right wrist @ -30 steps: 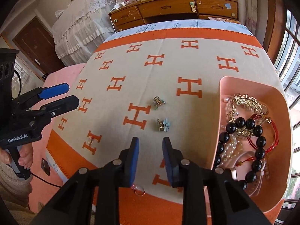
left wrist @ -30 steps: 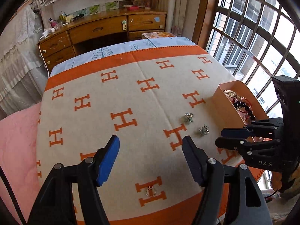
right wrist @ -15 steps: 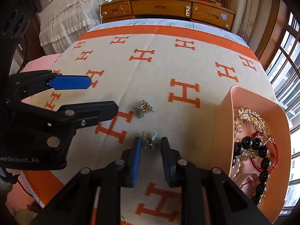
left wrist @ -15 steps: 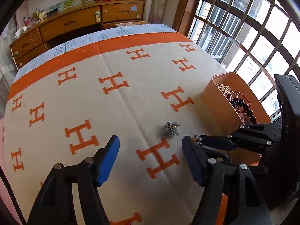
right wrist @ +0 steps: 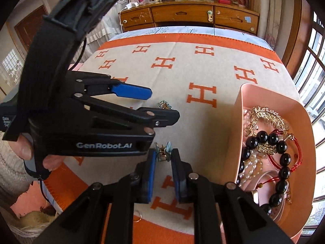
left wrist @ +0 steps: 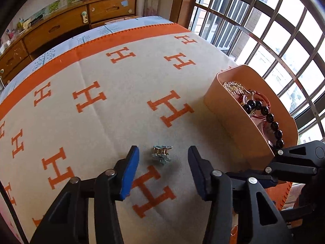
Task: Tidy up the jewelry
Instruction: 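Grasp the blue flower brooch with the right gripper while the left grasps the silver brooch, then drop both brooches into the pink box with both grippers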
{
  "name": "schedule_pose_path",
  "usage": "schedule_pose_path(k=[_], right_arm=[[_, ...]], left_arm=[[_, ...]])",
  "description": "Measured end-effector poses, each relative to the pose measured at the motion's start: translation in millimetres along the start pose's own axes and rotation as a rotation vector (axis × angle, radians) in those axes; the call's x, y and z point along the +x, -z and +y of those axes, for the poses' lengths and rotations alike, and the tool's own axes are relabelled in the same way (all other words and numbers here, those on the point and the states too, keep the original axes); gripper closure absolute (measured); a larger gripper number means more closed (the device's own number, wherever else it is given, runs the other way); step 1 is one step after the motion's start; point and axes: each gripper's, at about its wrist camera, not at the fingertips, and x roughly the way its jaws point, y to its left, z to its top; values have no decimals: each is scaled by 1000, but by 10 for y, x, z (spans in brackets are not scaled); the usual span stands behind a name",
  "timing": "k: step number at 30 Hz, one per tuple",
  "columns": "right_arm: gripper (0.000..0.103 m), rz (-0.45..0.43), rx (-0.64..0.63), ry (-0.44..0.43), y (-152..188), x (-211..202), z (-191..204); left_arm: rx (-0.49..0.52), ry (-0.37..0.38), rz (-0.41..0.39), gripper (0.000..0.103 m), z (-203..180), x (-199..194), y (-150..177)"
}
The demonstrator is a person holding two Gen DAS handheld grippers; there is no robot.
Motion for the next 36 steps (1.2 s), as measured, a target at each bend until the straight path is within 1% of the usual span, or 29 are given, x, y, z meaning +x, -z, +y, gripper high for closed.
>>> schedule_pose_path(k=[1, 2, 3, 4, 5, 9, 12, 17, 23, 26, 31, 36], right_arm=[[88, -3, 1, -5, 3, -12, -6], [88, -6, 1, -8, 5, -13, -6], [88, -10, 2, -12, 7, -18, -10], [88, -12, 2, -17, 7, -15, -11], [88, -14, 2, -19, 12, -22, -16], [88, -22, 4, -31, 27, -38, -19], [88, -28, 8, -44, 43, -58, -20], [88, -60, 13, -67, 91, -156, -35], [88, -114, 50, -90, 165, -414, -175], [88, -146, 92, -74, 220, -582, -334], [88, -201, 171, 0, 363, -880, -660], [88, -227, 234, 60, 482, -1087, -934]], left_arm=[[2, -1, 10, 67, -4, 28, 1], [7, -14, -3, 69, -12, 23, 5], [14, -22, 0, 76, -23, 31, 4], [16, -28, -1, 79, -27, 28, 6], [18, -34, 0, 85, -31, 29, 7], [11, -56, 0, 85, -31, -11, 40], [-7, -66, -15, 85, -16, -121, 81], [-41, -85, -87, 85, -57, -456, 147], [-24, -84, -167, 85, -302, -846, 154], [-2, -65, -202, 85, -491, -984, 107], [17, -2, -255, 85, -818, -1082, -23], [26, 60, -259, 85, -1130, -1003, -200]])
